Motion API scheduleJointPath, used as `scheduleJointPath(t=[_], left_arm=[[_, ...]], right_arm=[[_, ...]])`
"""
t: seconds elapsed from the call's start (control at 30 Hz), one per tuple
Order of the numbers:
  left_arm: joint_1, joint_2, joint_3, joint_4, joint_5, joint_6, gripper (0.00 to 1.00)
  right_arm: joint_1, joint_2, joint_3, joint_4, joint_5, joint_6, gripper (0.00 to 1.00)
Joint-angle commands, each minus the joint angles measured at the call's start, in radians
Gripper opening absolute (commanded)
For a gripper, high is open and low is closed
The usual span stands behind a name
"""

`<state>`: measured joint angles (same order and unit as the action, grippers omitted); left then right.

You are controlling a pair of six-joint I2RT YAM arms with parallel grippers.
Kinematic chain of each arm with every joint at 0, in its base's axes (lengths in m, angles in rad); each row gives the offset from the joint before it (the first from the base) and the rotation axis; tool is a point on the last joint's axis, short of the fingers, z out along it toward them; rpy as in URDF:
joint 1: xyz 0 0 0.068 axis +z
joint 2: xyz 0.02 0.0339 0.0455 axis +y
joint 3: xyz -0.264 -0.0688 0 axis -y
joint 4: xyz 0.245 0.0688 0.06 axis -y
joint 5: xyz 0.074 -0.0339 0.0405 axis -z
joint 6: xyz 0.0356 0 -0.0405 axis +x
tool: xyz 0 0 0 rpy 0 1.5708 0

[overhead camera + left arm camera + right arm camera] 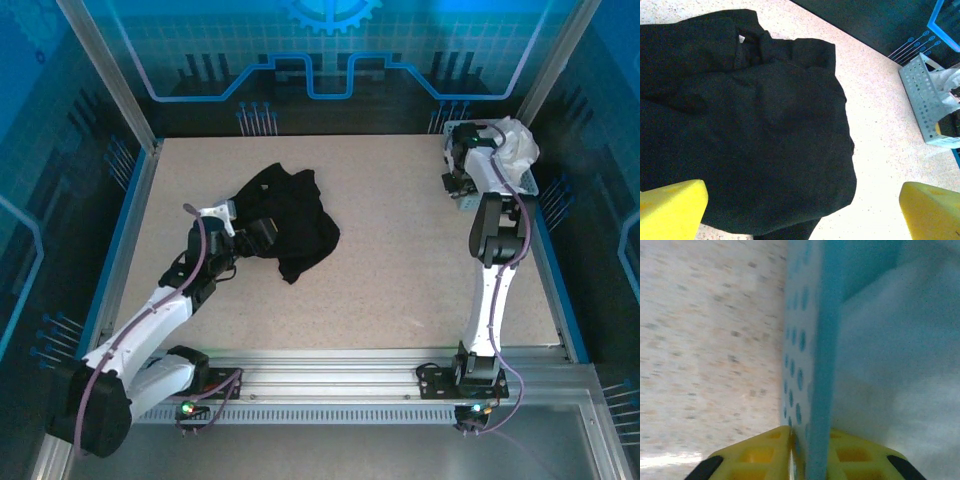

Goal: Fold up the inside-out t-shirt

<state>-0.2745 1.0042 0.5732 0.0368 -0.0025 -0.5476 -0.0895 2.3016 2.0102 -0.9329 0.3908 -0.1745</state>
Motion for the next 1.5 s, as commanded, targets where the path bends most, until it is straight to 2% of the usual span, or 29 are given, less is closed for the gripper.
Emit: scheduleJointPath(t=[0.0, 0.17, 0.3, 0.43, 0.53, 0.63, 0.73, 0.87, 0.97, 1.1, 1.3, 1.47], left_arm=[[-0.008, 0.017, 0.016, 0.033, 0.022, 0.008, 0.99], [-0.009, 0.022, 0.014, 0.038, 0.025, 0.002, 0.99], [-0.009, 0.012, 0.018, 0.027, 0.018, 0.002, 0.99], [-0.008, 0.004, 0.033, -0.001, -0.022, 0.009, 0.99], [-0.004, 0.022, 0.055, -0.023, -0.082, 0.022, 0.99], [0.048, 0.078, 0.064, -0.023, -0.104, 0.002, 0.99], [0.147, 0.155, 0.068, 0.009, -0.064, -0.027, 0.99], [0.263, 0.282, 0.101, 0.059, 0.01, -0.057, 0.98], [0.311, 0.372, 0.151, 0.079, 0.055, -0.063, 0.96], [0.34, 0.495, 0.229, 0.09, 0.092, -0.054, 0.92], [0.348, 0.659, 0.324, 0.104, 0.156, -0.055, 0.81], [0.348, 0.757, 0.377, 0.106, 0.205, -0.065, 0.65]], right_arm=[[-0.033, -0.027, 0.02, -0.052, 0.128, -0.033, 0.24], [-0.044, -0.031, 0.073, -0.083, 0.161, 0.022, 0.33], [-0.022, -0.069, 0.091, -0.087, 0.115, 0.078, 0.51], [0.032, -0.152, 0.056, -0.029, 0.039, 0.101, 0.65], [0.095, -0.23, 0.015, 0.033, 0.06, 0.102, 0.75], [0.182, -0.32, -0.035, 0.096, 0.073, 0.099, 0.82], [0.323, -0.424, -0.154, 0.196, 0.063, 0.078, 0.83], [0.521, -0.493, -0.32, 0.312, -0.102, 0.102, 0.83], [0.595, -0.456, -0.363, 0.339, -0.235, 0.162, 0.82], [0.623, -0.355, -0.367, 0.354, -0.319, 0.219, 0.78], [0.62, -0.21, -0.322, 0.347, -0.44, 0.248, 0.7], [0.62, -0.127, -0.261, 0.309, -0.522, 0.266, 0.57]])
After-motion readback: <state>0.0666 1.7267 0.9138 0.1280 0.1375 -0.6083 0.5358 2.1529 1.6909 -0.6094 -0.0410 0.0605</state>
